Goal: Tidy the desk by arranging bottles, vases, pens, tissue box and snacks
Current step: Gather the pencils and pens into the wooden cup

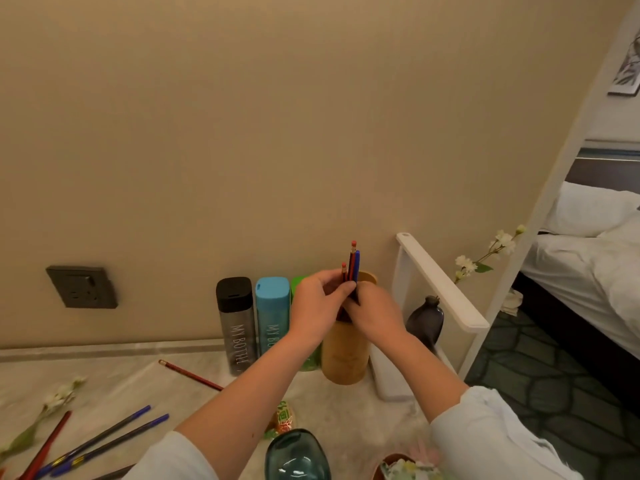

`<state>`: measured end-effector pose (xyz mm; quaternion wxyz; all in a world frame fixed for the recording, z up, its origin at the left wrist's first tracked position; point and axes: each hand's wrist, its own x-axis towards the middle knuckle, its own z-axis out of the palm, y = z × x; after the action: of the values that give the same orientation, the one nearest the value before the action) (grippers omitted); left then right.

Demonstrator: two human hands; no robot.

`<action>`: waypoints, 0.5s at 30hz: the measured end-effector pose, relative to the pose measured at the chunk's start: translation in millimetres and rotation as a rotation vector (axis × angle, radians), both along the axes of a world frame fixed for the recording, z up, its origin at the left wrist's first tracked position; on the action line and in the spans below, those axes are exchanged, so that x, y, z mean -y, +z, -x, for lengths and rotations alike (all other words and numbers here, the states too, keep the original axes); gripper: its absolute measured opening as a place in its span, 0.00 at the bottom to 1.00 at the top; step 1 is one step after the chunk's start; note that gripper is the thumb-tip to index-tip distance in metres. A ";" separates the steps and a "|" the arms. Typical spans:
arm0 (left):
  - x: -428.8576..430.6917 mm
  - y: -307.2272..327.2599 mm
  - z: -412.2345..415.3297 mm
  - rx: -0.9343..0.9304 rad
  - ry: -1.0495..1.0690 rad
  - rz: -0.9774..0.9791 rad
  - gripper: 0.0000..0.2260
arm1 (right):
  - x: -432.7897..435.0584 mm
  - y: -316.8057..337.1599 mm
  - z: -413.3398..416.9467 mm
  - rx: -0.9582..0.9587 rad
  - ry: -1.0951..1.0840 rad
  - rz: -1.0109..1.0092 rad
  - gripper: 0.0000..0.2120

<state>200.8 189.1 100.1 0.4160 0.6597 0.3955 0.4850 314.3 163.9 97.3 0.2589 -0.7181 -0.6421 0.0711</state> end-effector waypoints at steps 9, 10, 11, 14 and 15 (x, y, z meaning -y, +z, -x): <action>-15.1 -22.8 -5.6 -0.195 0.024 0.015 0.09 | -9.7 -24.0 -7.4 0.028 -0.050 0.081 0.07; -14.0 -24.4 -6.2 -0.208 0.028 0.008 0.09 | -9.7 -25.2 -7.7 0.039 -0.061 0.073 0.08; -13.0 -25.1 -6.5 -0.217 0.034 0.003 0.10 | -9.6 -25.1 -7.6 0.051 -0.066 0.067 0.09; -11.2 -26.0 -4.1 -0.235 0.053 -0.015 0.11 | -9.2 -27.3 -9.0 0.051 -0.066 0.066 0.09; -10.7 -27.0 -2.5 -0.226 0.050 -0.014 0.12 | -8.3 -28.5 -10.1 0.034 -0.067 0.075 0.09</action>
<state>203.3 199.8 73.1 0.3517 0.7031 0.4530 0.4205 324.4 172.3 68.8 0.2229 -0.7495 -0.6189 0.0740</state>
